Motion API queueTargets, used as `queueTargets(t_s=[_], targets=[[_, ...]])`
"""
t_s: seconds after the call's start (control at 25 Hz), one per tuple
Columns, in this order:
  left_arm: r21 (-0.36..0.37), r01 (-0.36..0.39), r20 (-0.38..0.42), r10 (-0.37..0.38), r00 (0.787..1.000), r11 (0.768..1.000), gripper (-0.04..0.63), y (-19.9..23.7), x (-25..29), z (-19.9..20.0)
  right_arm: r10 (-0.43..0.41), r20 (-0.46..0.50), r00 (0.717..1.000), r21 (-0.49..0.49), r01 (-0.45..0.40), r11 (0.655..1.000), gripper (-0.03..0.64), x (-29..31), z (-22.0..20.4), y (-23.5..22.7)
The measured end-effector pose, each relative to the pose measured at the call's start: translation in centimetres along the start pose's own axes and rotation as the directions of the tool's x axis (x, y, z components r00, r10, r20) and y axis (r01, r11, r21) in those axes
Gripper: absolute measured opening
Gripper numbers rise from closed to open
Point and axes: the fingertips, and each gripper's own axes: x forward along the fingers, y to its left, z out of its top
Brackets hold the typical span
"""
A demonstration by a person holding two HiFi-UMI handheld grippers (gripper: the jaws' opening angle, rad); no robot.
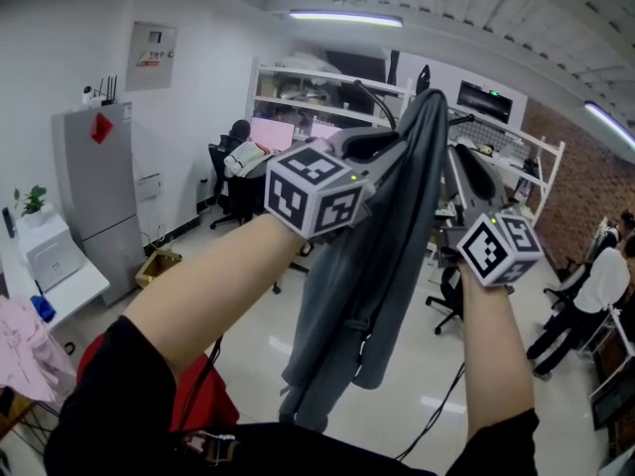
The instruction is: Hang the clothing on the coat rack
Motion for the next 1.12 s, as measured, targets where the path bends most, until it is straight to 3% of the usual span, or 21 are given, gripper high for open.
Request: queueTargets(t_s=[0.12, 0.32, 0.44, 0.56, 0.64, 0.92, 1.12], targets=[[0.017, -0.012, -0.013, 0.012, 1.0, 1.0, 0.04, 0.0, 0.3, -0.7, 0.002, -0.006, 1.0, -0.025, -0.002, 1.0, 0.08, 0.2, -0.7, 0.1], [0.041, -0.087, -0.011, 0.088, 0.996, 0.995, 0.04, 3.4, 2.9, 1.4, -0.071, 0.003, 0.997, -0.028, 0.071, 0.997, 0.08, 2.8, 1.2, -1.8], [0.058, -0.074, -0.023, 0.075, 0.997, 0.996, 0.04, 4.3, 4.7, 2.5, -0.041, -0.011, 0.999, -0.026, 0.041, 0.999, 0.078, 4.9, 1.4, -2.1], [0.09, -0.057, -0.046, 0.061, 0.997, 0.994, 0.04, 4.4, 5.7, 2.7, -0.008, -0.021, 1.0, -0.051, 0.007, 0.999, 0.012, 6.0, 1.8, -1.6], [0.102, -0.038, -0.049, 0.043, 0.998, 0.994, 0.04, 4.2, 6.1, 2.8, 0.017, -0.027, 1.0, -0.073, -0.019, 0.997, 0.012, 6.2, 2.1, -1.3], [0.171, 0.051, 0.015, -0.055, 0.998, 0.984, 0.0, 3.2, 5.4, 3.7, 0.011, -0.005, 1.0, -0.089, -0.012, 0.996, 0.011, 6.3, 3.7, -2.1], [0.134, -0.007, 0.031, 0.003, 1.0, 0.991, 0.0, 5.7, 5.7, 4.2, -0.039, -0.019, 0.999, -0.118, 0.036, 0.992, 0.011, 7.4, 3.9, -3.2]])
